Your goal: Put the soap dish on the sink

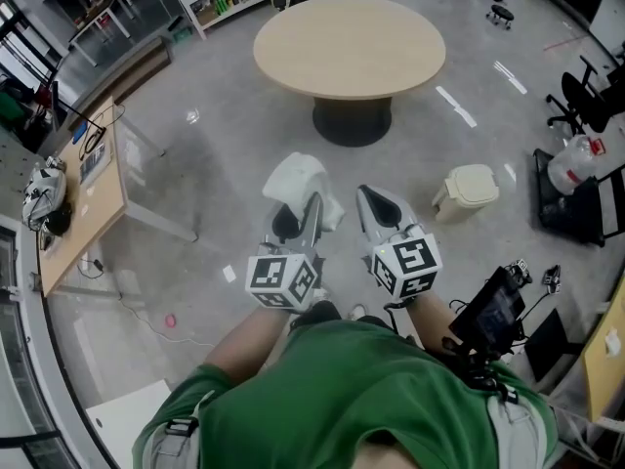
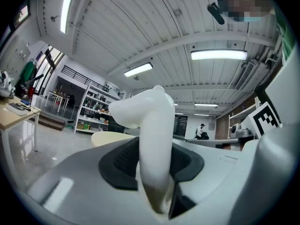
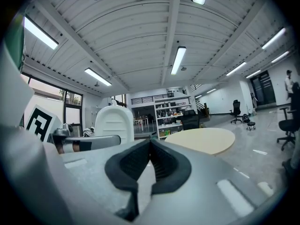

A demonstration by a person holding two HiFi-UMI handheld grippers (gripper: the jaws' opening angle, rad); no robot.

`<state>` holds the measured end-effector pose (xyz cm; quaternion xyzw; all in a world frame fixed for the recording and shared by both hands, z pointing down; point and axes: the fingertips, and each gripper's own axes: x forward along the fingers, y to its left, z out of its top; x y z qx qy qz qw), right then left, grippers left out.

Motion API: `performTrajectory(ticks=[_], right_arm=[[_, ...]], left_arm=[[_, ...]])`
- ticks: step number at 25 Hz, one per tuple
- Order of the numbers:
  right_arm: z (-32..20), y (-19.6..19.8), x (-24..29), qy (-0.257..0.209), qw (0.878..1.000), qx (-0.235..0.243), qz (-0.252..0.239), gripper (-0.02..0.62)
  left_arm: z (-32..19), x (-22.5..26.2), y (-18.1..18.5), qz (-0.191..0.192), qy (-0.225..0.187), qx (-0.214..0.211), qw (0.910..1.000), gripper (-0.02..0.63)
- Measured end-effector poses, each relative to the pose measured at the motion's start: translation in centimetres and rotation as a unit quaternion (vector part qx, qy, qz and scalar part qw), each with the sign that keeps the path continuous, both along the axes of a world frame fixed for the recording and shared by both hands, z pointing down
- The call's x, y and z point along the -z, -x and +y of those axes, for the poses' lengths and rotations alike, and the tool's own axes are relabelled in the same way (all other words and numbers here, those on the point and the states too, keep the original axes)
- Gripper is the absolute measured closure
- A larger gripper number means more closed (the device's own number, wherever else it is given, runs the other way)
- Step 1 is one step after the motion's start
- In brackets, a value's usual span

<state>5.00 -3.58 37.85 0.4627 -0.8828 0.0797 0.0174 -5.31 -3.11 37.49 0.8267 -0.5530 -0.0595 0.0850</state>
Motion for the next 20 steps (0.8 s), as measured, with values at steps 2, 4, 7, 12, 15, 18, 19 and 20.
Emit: performTrajectory(ticks=[2,4,7,12,15,18,19,20], right_arm=[[-0.9,0.1,-0.2,0.003,1.0,-0.002,0.002,0.593],[-2.0,0.3,-0.6,0.006,1.0,-0.007,0.005,0.594],[-4.0,0.7,-0.8,0.01,1.0,-0.016,0.008,0.594],[-7.8,2.1,-0.3,0.003,1.0,-0.023,0.016,0.594],[-9.9,3.5,0.1,-0.003,0.999,-0.027,0.019,0.592],[-11.8,5.0,0.3,-0.007,0.999,-0.032,0.02,0.594],[-12.3,5.4,0.3,-0.008,0.999,-0.035,0.02,0.594],[-12.8,5.7,0.4,-0.009,0.999,-0.038,0.02,0.593]], left_arm=[[-1.0,-0.1,0.1,0.001,0.001,-0.003,1.0,0.456],[-2.3,-0.5,0.3,0.005,0.003,-0.007,1.0,0.456],[-4.5,-0.9,0.7,0.012,0.007,-0.014,0.9998,0.456],[-8.4,-0.5,2.1,0.022,0.001,-0.02,0.9995,0.456],[-10.5,-0.1,3.5,0.025,-0.006,-0.023,0.9994,0.456],[-12.3,-0.1,5.1,0.027,-0.008,-0.025,0.9993,0.456],[-12.9,-0.1,5.6,0.027,-0.008,-0.026,0.9993,0.456],[-13.4,-0.2,6.1,0.028,-0.008,-0.028,0.9992,0.456]])
